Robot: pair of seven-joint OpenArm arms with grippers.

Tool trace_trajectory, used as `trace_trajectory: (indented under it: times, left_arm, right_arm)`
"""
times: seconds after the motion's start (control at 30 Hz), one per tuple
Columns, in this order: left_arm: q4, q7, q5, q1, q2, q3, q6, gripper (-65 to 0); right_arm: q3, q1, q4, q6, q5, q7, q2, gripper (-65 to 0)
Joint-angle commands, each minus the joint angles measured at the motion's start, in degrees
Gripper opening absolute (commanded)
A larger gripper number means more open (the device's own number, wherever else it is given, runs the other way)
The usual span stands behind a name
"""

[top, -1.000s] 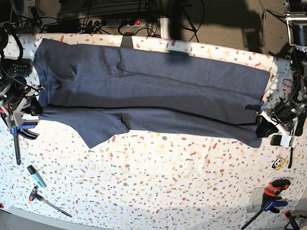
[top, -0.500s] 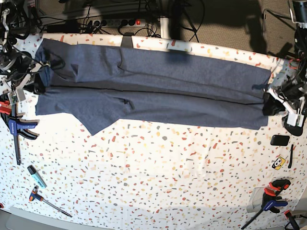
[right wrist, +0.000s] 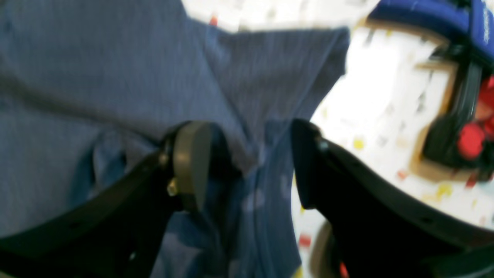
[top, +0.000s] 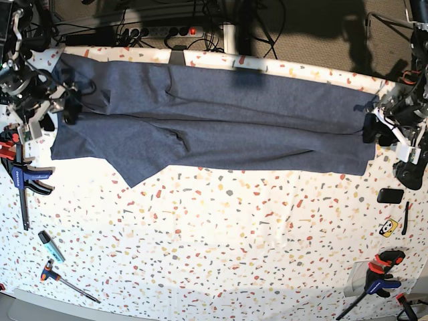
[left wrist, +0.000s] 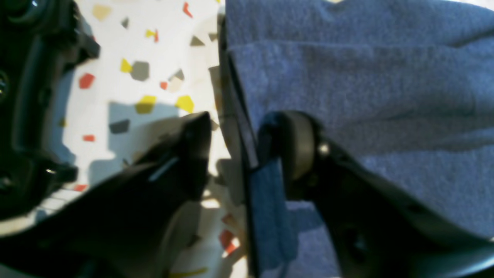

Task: Fold the T-shirt properly
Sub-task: 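Release the hem and raise the right gripper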

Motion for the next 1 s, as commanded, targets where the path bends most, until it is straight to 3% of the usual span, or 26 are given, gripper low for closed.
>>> trace_trajectory:
  times: [0.0,0.07,0.2,0.43,0.5,0.67,0.97]
  left_arm:
    - [1.6,-1.9,-1.2,-0.9,-2.0,-0.5,-0.2,-33.8]
    - [2.6,-2.1,-2.9,-1.0,-3.2,-0.5,-0.1,-33.8]
    - [5.1,-2.2,-3.8,-1.0,-5.0,-0.5,3.5,-33.8]
    - [7.1,-4.3,-3.8,-1.0,-2.4,-0.5,3.7,-33.8]
    - [7.1,-4.3,-3.8,-0.9,-1.4,-0.5,3.7,-33.8]
    - [7.1,-4.4,-3.8,-0.8,-0.7,-0.5,3.7,-33.8]
    - [7.1,-4.6,-3.8,-0.8,-0.7,-0.5,3.7,-33.8]
  right_arm:
    - [0.7,1.6,1.0,-0.5,2.4,1.6,1.2,-30.5]
    - [0.7,4.2,1.0,-0.5,5.4,0.3,1.2,-30.5]
    - [-0.9,11.5,1.0,-0.4,7.4,-5.9,0.5,-30.5]
    - [-11.8,25.2,-2.0,-1.8,5.1,-14.9,-3.2,-30.5]
    - [-15.2,28.7,-4.5,-3.6,1.7,-15.4,-4.0,-30.5]
    - [-22.6,37.7,-16.1,-4.2,-2.6,-15.4,-4.8,-30.5]
    - [-29.9,49.0,-32.4,-3.8,-2.8,-18.7,-6.6,-30.5]
